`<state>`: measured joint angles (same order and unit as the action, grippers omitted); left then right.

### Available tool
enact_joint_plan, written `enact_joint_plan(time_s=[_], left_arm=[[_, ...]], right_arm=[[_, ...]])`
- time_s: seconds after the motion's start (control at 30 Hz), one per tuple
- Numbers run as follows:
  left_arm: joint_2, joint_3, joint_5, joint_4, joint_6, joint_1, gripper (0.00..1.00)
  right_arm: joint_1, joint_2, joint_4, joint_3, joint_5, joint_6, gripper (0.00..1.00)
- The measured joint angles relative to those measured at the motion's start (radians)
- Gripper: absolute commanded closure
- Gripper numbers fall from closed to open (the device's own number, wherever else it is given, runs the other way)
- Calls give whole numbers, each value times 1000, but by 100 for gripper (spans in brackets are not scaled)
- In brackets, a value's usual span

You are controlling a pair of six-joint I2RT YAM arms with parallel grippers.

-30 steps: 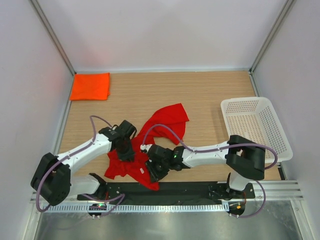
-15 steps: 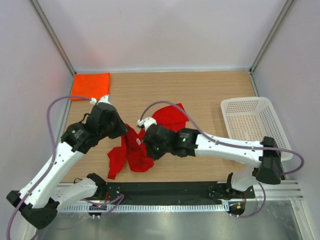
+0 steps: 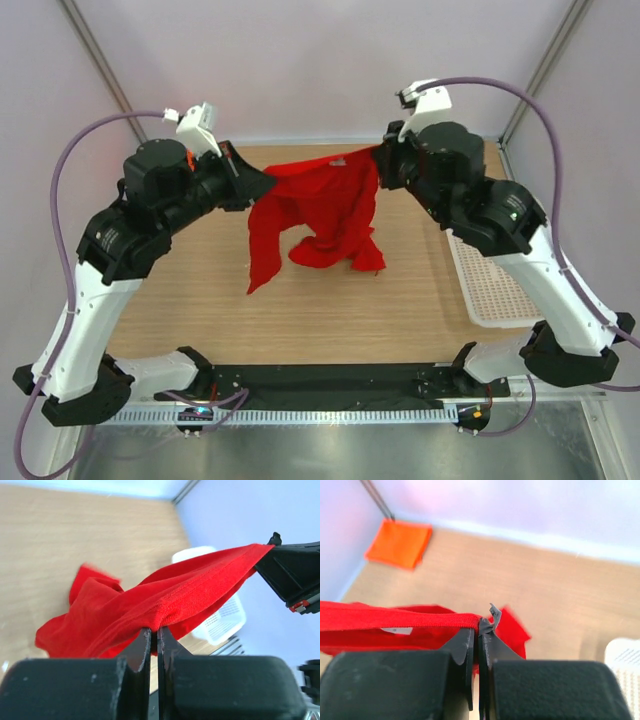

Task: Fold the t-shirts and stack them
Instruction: Flatten the tshirt out

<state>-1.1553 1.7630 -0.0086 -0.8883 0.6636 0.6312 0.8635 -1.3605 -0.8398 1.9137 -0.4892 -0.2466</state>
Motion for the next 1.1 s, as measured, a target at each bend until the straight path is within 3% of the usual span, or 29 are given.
enact_joint_plan(time_s=[0.23,0.37,0.53,0.63,0.87,1.1], left_arm=[[-115,172,97,122,-19,55,100],[-191,265,88,153,-24,186,100],[-208,306,46,180,-26,341,100],[-196,319,16,230,-23,374,100],[-99,196,-37,322,8,391,100],[28,-10,-336,209,36,388,100]], right_arm=[[-4,38,197,87,-139,245,99],[-8,76,337,87,-194,380,99],[-8,154,404,133,-179,493,99],[-4,190,397,205,-136,529,99],[4,256,406,129,-38,559,99],[-4,128,601,-68,-49,575,99]])
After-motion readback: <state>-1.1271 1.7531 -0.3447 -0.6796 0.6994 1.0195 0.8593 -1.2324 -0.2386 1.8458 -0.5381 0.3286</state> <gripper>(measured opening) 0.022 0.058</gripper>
